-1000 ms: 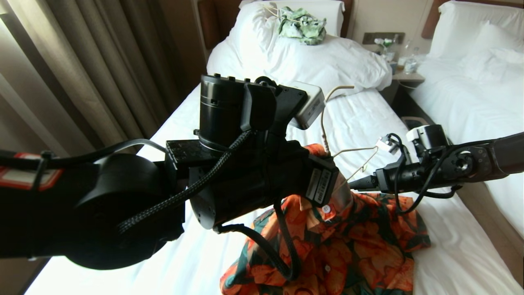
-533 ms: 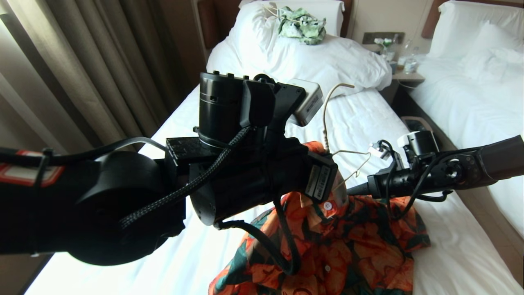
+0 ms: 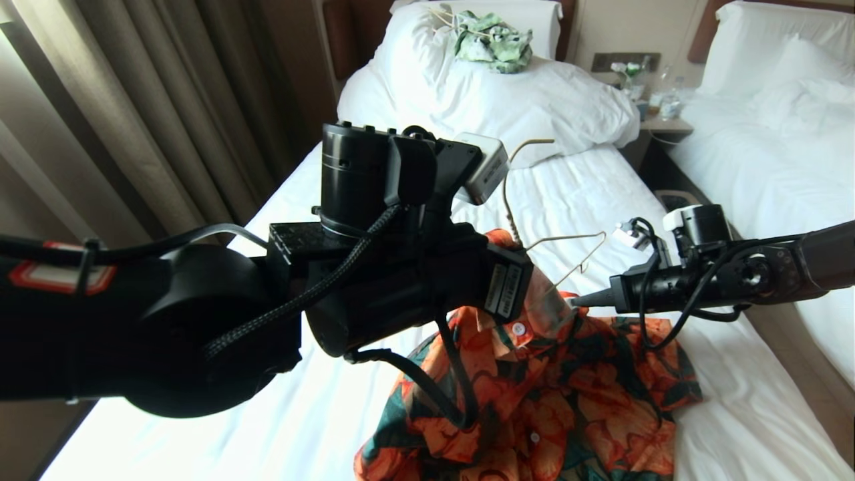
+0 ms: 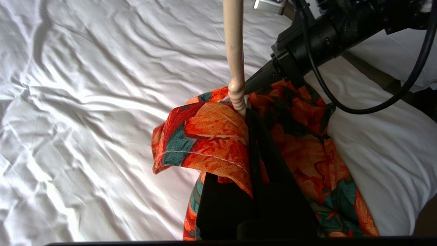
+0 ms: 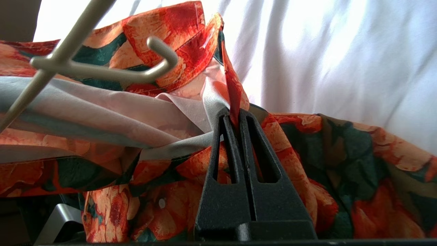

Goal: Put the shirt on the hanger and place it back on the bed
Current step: Hook the other side of the shirt onto the hanger

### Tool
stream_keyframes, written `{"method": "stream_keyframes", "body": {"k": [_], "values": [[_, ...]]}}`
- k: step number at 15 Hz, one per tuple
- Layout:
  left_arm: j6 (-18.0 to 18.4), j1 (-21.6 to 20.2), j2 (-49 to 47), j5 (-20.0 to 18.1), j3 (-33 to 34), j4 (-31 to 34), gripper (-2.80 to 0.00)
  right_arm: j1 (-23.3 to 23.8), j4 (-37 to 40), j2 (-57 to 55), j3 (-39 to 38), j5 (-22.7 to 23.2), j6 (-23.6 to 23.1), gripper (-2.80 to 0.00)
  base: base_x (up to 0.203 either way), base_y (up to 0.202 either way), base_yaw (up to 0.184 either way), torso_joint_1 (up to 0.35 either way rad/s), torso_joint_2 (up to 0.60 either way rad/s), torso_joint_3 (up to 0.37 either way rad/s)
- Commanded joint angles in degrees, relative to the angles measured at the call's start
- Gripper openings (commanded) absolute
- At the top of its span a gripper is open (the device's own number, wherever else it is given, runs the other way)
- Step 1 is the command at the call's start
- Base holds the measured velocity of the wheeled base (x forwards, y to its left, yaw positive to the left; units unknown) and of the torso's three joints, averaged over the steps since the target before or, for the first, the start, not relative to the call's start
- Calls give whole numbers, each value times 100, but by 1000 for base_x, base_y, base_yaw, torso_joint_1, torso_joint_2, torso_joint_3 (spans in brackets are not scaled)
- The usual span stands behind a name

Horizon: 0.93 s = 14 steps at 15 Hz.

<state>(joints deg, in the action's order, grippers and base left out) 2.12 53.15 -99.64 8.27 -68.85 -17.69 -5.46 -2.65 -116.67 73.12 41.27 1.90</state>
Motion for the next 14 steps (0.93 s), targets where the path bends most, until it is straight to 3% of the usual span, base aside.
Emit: {"method": "stream_keyframes", "body": {"k": [1,4,8,14], "values": [[8,-139,-124,14,45,-13,-280,189,1,119,77,28,2,-280,0,0,0,0,0,0],[-1,-202,-380,172,56,-15,-280,348,111,126,263,-66,3,-280,0,0,0,0,0,0],[-369,-45,-475,280,284,-21,-280,545,554,65,607,-287,11,-280,0,0,0,0,0,0],[-300,-84,-418,351,33,-202,-280,226,853,-111,604,-277,3,-280,0,0,0,0,0,0]]}}
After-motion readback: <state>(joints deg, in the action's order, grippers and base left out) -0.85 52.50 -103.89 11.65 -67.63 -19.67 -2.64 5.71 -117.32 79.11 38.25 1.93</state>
